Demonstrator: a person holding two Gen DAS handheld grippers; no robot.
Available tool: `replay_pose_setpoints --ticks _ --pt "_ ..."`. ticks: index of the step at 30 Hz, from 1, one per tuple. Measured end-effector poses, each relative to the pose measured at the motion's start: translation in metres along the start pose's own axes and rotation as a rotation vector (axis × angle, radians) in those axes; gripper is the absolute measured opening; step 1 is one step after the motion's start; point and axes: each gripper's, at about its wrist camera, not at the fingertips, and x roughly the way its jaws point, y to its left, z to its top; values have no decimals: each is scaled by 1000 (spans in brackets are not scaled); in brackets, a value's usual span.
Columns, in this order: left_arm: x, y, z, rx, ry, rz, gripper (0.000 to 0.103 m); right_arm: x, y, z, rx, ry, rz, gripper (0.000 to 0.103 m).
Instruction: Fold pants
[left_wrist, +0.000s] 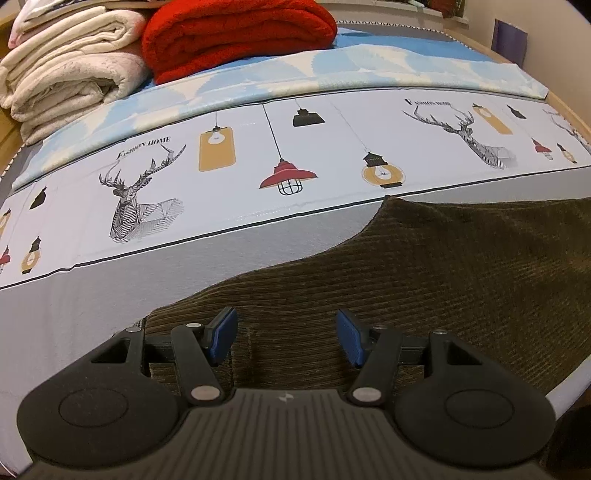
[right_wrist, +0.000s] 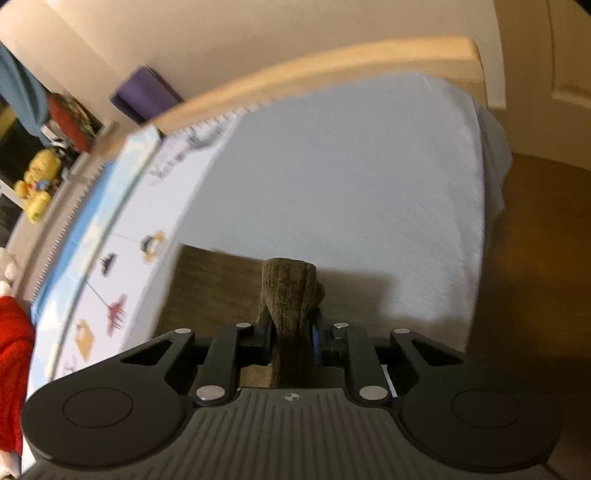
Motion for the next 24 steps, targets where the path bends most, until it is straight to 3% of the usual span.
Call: replay_pose_setpoints --ticks 3,6,10,13,18,21,23,24 --pt "-3 3 -2 -7 -5 -1 64 -29 41 -8 -136 -92 43 18" --pt "-5 9 -3 -17 -9 0 64 -65 95 -31 -355 -204 128 18" --pt "-7 14 -7 -24 -6 6 64 -115 176 -104 -711 -313 322 18" --pt "-7 18 -10 -26 0 13 65 -142 216 -177 -943 -313 496 19" --pt "-8 29 -15 -50 9 29 64 -156 244 -304 -1274 -167 681 19" --pt "-8 34 -16 -68 12 31 64 -149 251 -375 -1499 76 742 23" --pt "-8 35 -17 -71 18 33 65 -137 245 -416 -1654 255 691 35" --pt "-8 35 -17 -70 22 34 65 -131 241 -428 -1697 356 680 36"
